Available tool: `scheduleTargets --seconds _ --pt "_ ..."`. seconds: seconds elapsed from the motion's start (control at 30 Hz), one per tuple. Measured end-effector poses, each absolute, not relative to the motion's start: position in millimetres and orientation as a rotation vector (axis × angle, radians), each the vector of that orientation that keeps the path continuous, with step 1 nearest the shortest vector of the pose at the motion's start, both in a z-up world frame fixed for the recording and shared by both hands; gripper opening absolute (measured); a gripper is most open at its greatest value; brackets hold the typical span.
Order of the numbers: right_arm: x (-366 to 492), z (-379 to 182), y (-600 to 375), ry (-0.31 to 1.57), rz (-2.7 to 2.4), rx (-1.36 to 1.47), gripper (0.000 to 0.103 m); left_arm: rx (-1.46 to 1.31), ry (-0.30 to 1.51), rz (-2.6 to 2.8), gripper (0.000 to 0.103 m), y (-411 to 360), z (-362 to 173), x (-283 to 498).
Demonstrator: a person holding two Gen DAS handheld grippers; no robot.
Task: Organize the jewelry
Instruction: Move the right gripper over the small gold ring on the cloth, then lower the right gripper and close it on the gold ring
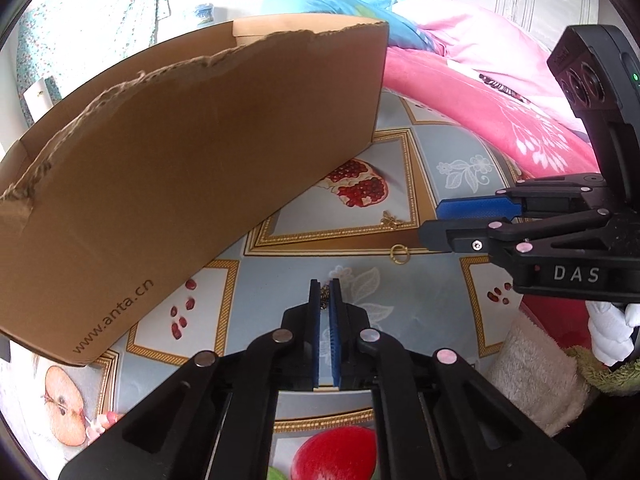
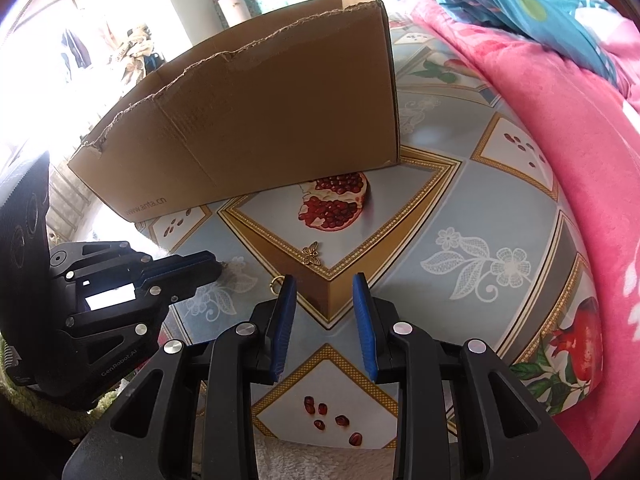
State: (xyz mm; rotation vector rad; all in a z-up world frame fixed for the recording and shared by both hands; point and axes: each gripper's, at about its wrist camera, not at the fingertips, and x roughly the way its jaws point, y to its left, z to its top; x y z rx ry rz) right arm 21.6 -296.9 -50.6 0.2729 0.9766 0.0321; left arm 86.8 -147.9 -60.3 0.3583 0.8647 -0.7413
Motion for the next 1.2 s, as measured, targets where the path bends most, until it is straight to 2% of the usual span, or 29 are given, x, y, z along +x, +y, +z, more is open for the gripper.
scheduleTargets --seconds 0.57,0.9,1.03,1.2 --pt "28.2 -54.7 -262.5 0.999 0.091 0.178 0.027 0.315 0.874 -0.667 0.004 -122.0 -61.3 89.5" --pt "33.3 -57.7 -234.8 0.995 0.068 0.045 0.016 0.309 0.869 -0.678 0.004 -121.1 -61.6 90.6" --pt "35.2 -60.2 -226.5 0.994 0.064 0.022 0.009 0.310 0.868 -0.678 0.004 -120.9 -61.7 90.4" --pt "34.2 -62.7 -218.6 0.992 0.065 0.029 0.008 0.309 0.869 -0.678 0.004 -120.9 -61.5 90.3"
